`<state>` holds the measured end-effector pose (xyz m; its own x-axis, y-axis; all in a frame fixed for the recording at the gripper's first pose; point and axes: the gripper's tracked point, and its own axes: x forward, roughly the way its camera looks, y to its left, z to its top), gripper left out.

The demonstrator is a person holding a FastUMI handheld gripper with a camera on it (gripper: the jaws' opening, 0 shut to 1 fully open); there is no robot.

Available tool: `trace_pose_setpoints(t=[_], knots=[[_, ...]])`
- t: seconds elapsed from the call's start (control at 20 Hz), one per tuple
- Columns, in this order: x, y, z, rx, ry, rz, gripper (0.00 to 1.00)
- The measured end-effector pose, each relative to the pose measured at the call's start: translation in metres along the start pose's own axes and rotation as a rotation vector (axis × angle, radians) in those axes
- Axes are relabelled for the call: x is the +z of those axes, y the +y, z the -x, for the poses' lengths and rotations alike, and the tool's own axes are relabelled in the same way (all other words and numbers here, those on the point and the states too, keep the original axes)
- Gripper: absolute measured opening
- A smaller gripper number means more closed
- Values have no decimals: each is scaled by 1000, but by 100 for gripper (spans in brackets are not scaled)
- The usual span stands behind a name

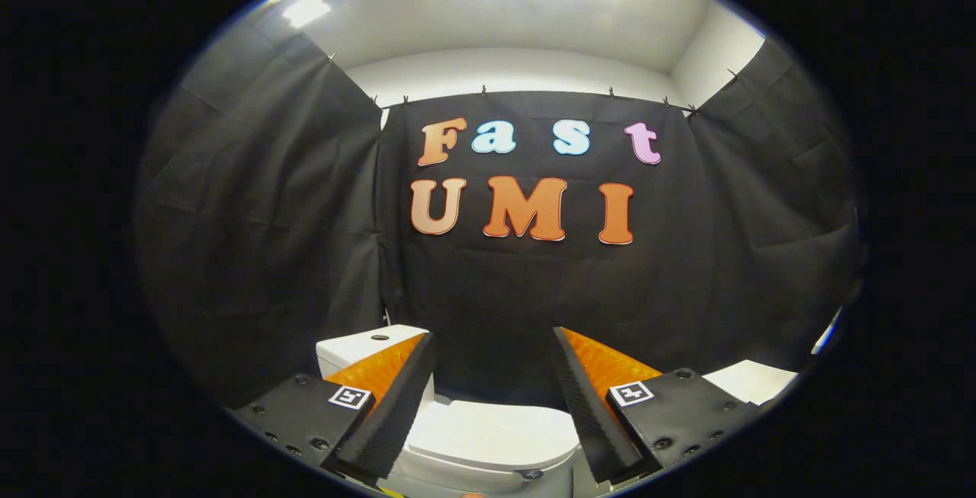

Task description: Open the toilet lid.

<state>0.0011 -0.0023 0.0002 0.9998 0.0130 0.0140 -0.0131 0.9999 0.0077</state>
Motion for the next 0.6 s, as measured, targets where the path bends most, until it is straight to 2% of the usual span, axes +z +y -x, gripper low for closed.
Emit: trace_pose_setpoints(t=[0.6], knots=[[-17, -9, -3, -12, 5, -26, 98]])
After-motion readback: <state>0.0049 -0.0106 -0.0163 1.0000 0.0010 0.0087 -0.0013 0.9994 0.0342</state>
